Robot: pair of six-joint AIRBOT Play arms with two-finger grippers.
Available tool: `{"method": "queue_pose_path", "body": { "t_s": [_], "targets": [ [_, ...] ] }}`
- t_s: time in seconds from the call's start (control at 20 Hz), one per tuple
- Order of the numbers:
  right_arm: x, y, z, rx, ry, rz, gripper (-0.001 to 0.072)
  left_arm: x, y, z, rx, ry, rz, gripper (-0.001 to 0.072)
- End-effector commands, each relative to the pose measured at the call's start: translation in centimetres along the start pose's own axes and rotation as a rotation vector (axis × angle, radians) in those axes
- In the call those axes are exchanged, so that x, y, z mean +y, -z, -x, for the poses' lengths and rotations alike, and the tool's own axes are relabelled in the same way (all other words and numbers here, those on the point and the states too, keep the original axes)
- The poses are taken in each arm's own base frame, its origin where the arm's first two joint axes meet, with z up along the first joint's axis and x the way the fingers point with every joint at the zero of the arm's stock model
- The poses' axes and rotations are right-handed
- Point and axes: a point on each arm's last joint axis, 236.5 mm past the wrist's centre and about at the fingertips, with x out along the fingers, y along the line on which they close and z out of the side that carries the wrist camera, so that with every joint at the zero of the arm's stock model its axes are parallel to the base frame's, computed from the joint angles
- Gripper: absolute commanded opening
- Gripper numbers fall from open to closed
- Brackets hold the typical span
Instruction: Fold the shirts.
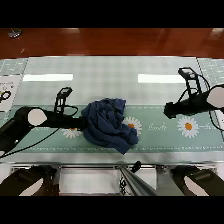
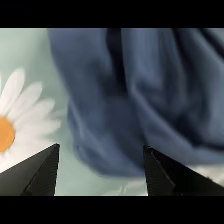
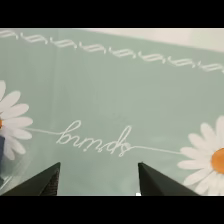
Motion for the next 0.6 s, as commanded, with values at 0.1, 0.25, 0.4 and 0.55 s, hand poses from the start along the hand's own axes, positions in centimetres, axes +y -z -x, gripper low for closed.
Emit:
{"method": "queue_pose_path", "body": {
  "t_s": [0.1,0.25,0.4,0.55],
  "targets": [
    [1.4,1.6,-0.9,0.048,-0.073,-0.025,0.0532,-1.0,-1.5,-4.2,-0.008,0.099,0.108,0.0328],
    [1.5,2.5,-1.2,0.085,-0.077,-0.017,0.0536,-0.7,-0.8,-5.0,0.031,0.092,0.108,0.0019],
    [3.9,5.4,-2.8,0.173,-0.192,-0.005,0.0595,-1.3,-1.1,-4.0,0.008,0.107,0.05,0.0019],
    [9.4,6.3,-4.8,0.152,-0.445,-0.117,0.0595,-2.0,-1.8,-2.5,-0.04,0.121,0.03,0.0019]
  ]
}}
